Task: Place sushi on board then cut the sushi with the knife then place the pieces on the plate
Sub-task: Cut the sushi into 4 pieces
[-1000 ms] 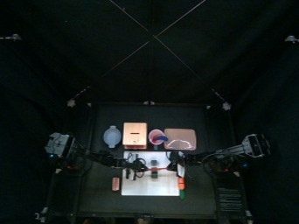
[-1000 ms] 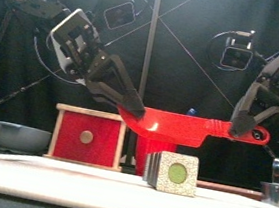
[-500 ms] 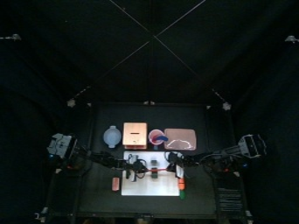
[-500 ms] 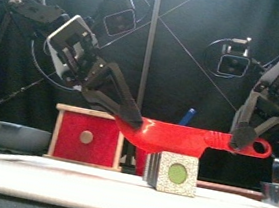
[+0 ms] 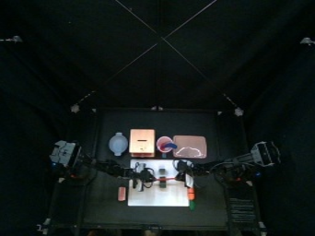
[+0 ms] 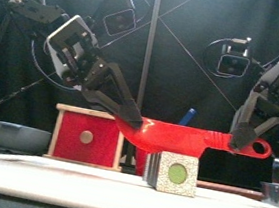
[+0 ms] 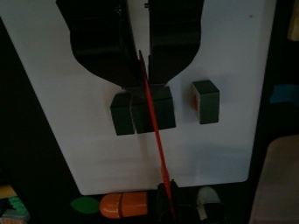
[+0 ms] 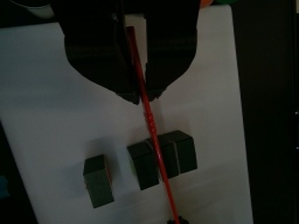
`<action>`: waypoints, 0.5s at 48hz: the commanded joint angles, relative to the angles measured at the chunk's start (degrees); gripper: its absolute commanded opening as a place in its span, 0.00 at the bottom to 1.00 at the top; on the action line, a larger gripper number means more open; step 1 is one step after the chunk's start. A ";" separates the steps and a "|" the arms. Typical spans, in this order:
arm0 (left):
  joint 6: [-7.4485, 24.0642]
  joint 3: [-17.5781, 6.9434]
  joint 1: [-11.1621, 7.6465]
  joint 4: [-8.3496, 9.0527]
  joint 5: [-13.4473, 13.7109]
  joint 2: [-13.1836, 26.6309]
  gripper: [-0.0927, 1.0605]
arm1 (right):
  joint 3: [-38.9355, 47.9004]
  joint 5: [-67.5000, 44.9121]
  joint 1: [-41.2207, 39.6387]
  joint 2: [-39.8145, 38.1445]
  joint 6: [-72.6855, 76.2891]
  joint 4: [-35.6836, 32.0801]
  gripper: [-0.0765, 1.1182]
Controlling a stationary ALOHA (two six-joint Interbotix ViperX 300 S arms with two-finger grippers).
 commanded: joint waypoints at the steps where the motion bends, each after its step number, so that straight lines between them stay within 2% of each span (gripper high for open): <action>1: 0.18 -1.14 -0.35 0.97 -0.09 -1.32 0.46 | -0.62 -0.53 -0.70 -0.62 0.18 -0.09 0.39; 24: 0.26 -1.14 -0.09 1.58 -0.18 -1.85 0.46 | -0.62 -0.53 -0.79 -1.67 0.18 -0.53 0.39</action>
